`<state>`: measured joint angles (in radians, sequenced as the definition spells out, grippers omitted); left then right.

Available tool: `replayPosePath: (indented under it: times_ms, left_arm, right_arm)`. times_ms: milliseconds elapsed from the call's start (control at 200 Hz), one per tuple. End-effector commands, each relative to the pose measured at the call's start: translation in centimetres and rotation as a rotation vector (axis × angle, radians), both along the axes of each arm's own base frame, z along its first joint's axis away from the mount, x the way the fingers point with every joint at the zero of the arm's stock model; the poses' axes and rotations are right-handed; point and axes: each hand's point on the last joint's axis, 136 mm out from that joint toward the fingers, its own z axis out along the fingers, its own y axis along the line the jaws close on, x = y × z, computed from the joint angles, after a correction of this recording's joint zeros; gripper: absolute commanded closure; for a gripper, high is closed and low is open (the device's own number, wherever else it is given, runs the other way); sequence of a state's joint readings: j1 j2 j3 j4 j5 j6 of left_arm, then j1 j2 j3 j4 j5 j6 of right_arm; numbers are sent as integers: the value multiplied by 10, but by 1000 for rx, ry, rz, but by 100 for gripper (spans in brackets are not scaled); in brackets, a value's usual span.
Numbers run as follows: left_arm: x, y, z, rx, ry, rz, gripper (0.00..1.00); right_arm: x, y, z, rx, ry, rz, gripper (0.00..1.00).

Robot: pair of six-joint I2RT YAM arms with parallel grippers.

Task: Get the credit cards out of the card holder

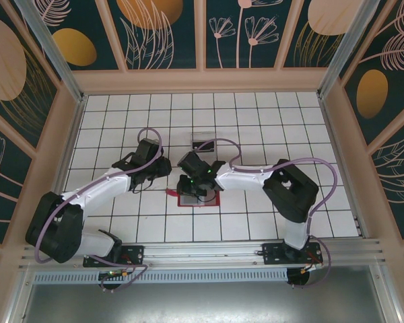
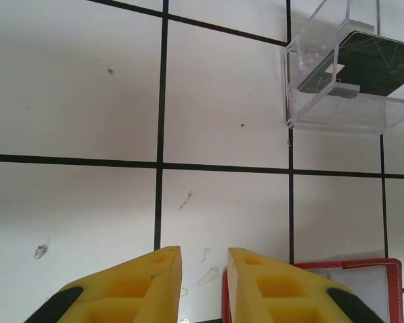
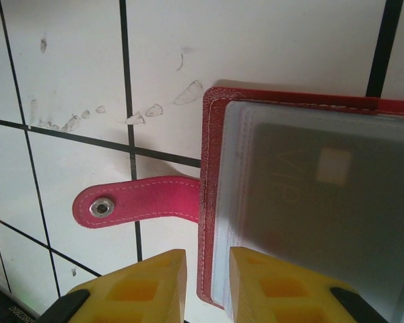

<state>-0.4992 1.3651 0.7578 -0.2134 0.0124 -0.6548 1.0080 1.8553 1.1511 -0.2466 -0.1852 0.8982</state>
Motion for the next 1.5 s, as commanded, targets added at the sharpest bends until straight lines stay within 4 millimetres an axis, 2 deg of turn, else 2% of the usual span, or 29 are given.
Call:
replayPosePath:
  times_ms: [0, 195, 420, 866, 1496]
  left_arm:
    - [-5, 10, -3, 34, 3, 7, 74]
    - [-4, 6, -2, 16, 2, -2, 75]
    - [-3, 1, -4, 3, 11, -19, 75]
    - [-4, -33, -7, -118, 55, -140, 74]
    - [3, -41, -7, -131, 55, -162, 73]
  right_arm:
    - [-2, 3, -5, -16, 20, -3, 75]
    - [-4, -2, -17, -59, 35, 6, 75]
    - [-5, -18, -23, -139, 30, -15, 74]
    - [-1, -47, -25, -279, -4, -51, 72]
    - [13, -78, -6, -461, -92, -102, 64]
